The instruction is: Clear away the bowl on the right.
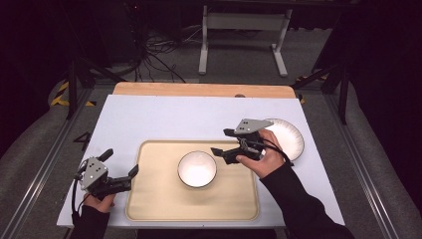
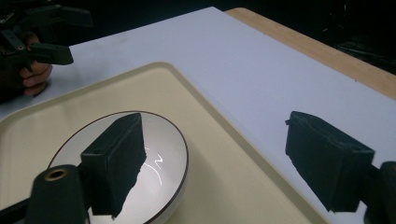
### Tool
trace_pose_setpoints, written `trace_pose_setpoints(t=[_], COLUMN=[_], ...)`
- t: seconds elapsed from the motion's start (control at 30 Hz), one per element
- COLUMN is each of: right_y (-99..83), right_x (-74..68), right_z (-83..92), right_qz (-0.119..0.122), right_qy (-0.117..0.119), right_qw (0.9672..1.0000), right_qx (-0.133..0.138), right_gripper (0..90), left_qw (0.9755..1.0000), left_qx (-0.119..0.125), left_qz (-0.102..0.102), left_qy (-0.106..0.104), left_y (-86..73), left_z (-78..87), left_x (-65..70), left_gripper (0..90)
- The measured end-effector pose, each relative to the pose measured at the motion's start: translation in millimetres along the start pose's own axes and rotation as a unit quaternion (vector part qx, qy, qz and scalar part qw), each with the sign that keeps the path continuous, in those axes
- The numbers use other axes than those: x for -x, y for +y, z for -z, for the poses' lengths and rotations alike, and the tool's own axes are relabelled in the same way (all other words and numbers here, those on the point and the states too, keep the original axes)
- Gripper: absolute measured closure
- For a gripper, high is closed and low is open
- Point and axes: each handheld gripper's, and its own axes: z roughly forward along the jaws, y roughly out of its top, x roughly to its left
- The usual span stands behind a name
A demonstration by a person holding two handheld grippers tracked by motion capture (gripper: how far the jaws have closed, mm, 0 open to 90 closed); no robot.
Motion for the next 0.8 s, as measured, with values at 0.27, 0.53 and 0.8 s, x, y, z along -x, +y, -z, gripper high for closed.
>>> trace_pose_setpoints(t=[0.27, 0.53, 0.8], right_y=[-13.5, -23.0, -38.4], right_x=[7.5, 15.3, 23.9], right_z=[15.6, 33.6, 46.7], right_qz=[0.000, 0.008, 0.013], right_qy=[-0.007, -0.026, -0.071], right_qw=[0.9996, 0.9983, 0.9945], right_qx=[0.029, 0.052, 0.075], right_gripper=[19.8, 19.8, 21.1], left_qw=[1.0000, 1.0000, 1.0000], left_qx=[0.000, 0.000, -0.001], left_qz=[0.001, 0.001, 0.001], left_qy=[0.000, 0.000, 0.001], left_y=[0.0, 0.1, 0.1], left_z=[0.1, 0.3, 0.4], left_x=[0.0, -0.5, -0.6], left_gripper=[0.1, 0.1, 0.1])
